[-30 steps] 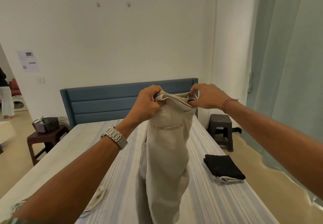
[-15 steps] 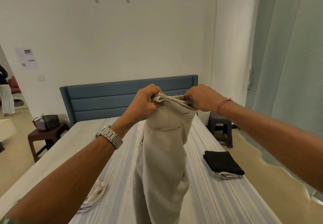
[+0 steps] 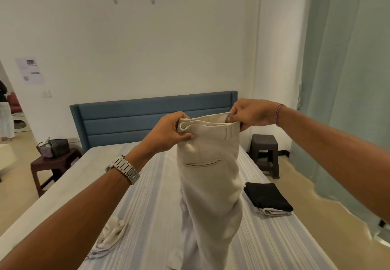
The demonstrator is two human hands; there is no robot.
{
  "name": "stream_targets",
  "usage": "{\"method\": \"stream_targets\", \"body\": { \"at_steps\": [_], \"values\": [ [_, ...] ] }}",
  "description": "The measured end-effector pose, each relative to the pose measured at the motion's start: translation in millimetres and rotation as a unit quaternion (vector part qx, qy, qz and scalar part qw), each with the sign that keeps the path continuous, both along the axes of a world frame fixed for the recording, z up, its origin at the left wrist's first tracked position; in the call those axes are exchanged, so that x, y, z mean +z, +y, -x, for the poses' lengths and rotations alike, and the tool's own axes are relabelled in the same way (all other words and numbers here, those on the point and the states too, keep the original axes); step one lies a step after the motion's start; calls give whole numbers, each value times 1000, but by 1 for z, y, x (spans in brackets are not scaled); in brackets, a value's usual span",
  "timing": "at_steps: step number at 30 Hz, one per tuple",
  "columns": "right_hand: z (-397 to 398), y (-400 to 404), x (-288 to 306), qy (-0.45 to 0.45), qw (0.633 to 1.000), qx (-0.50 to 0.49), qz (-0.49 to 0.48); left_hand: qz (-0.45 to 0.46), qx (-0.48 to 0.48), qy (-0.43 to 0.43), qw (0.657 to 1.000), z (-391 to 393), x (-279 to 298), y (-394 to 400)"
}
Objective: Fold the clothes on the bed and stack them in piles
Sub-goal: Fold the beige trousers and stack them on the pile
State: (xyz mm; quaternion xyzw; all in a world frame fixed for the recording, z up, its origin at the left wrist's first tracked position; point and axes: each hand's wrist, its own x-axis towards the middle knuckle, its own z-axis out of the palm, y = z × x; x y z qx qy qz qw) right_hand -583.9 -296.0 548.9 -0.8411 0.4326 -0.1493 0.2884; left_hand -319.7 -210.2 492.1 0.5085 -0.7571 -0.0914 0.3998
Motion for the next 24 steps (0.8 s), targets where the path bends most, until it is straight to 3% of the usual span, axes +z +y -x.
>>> {"method": "stream_targets", "body": {
  "at_steps": [3,8,13,20,24],
  "values": [
    [-2,4,-3,7,1000,4,-3,1,17,-13,1000,0,-3,-1],
    [-3,5,0,134,986,-14,95,10,14,-51,999,1,-3,1],
    [9,5,8,66,997,31,0,19,14,-39,999,-5,-4,6],
    [10,1,-7,-26,994,103,-36,47,20,-27,998,-6,-3,3],
    [6,5,-23,-56,995,80,1,61,41,-8,997,-10,-3,0]
  ]
}}
